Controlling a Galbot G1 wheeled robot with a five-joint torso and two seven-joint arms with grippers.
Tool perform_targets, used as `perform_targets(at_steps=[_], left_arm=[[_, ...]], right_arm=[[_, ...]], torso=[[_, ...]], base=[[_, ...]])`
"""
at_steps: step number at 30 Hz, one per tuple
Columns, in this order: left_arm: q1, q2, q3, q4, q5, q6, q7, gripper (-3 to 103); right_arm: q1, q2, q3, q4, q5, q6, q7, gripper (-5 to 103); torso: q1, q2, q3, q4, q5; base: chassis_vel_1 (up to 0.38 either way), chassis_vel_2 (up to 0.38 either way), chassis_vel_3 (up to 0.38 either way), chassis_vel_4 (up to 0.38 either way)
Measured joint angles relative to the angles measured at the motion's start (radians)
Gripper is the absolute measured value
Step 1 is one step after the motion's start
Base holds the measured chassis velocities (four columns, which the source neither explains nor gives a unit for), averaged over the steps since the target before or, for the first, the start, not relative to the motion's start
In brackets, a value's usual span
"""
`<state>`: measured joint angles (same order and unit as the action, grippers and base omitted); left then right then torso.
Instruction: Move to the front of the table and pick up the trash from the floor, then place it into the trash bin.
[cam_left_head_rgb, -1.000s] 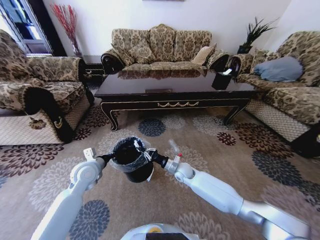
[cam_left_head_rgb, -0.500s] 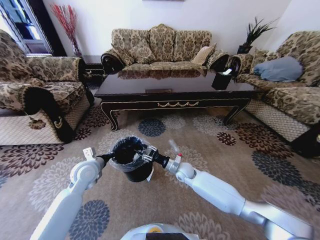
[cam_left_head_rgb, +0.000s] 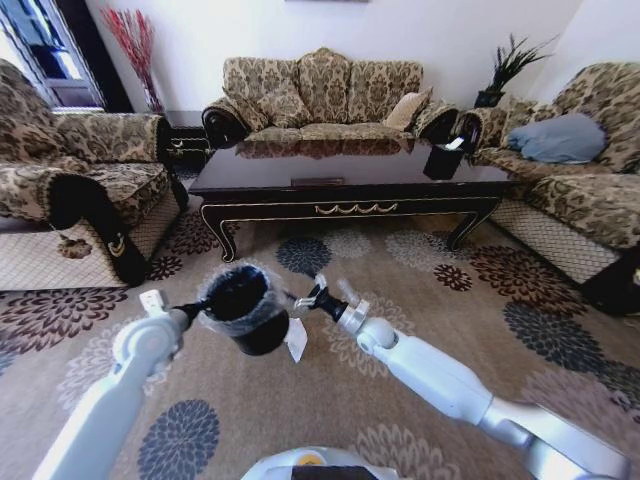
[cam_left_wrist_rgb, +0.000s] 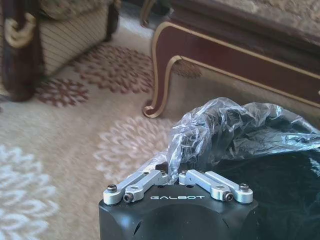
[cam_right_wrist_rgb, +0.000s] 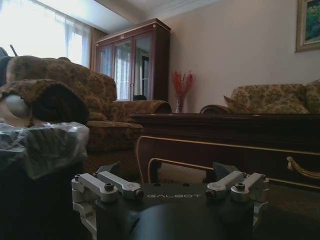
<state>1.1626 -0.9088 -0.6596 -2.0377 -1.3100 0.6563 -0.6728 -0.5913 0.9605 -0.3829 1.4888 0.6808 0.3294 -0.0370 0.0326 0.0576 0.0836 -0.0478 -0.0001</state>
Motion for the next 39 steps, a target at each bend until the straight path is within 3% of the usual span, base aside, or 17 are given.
perform_targets(at_steps=[1,3,11,14,19,26,34,39], left_arm=[[0.000,0.010,-0.028,0.000,-0.017,-0.001,-0.004,4],[-0.003,0.023,-0.054,-0.006,-0.039,-0.001,-0.007,4],[-0.021,0.089,-0.140,-0.030,-0.117,0.007,-0.029,4],[-0.019,0.133,-0.193,-0.031,-0.160,0.009,-0.034,4],[-0.012,0.172,-0.246,-0.038,-0.205,0.009,-0.043,4],[0.006,0.195,-0.288,-0.061,-0.233,0.011,-0.047,4],[0.026,0.190,-0.324,-0.082,-0.245,0.015,-0.046,4],[0.032,0.168,-0.317,-0.094,-0.242,0.019,-0.046,4]], right_arm=[[-0.003,0.000,0.008,-0.017,0.003,-0.035,0.060,100],[-0.006,0.001,0.013,-0.042,0.013,-0.068,0.109,100],[-0.009,0.015,0.011,-0.113,0.028,-0.136,0.204,100],[-0.014,0.022,-0.004,-0.141,0.070,-0.186,0.286,100],[-0.012,0.052,-0.021,-0.238,0.130,-0.231,0.319,100],[0.023,0.118,-0.055,-0.439,0.153,-0.253,0.290,100],[0.108,0.258,-0.113,-0.735,0.047,-0.208,0.143,100],[0.118,0.271,-0.131,-0.759,0.069,-0.216,0.133,100]], torso=[[0.000,0.000,0.000,0.0001,0.0000],[0.000,0.000,0.000,-0.0001,-0.0001],[0.000,0.000,0.000,-0.0001,0.0000],[0.000,0.000,0.000,0.0000,0.0000],[0.000,0.000,0.000,-0.0001,0.0000],[0.000,0.000,0.000,-0.0003,0.0000],[0.000,0.000,0.000,0.0003,0.0003],[0.000,0.000,0.000,-0.0002,0.0001]], base=[[0.000,0.000,0.000,0.000],[0.000,0.000,0.000,0.000],[0.000,0.000,0.000,0.000],[0.000,0.000,0.000,0.000],[0.000,0.000,0.000,0.000],[0.000,0.000,0.000,0.000],[0.000,0.000,0.000,0.000],[0.000,0.000,0.000,0.000]])
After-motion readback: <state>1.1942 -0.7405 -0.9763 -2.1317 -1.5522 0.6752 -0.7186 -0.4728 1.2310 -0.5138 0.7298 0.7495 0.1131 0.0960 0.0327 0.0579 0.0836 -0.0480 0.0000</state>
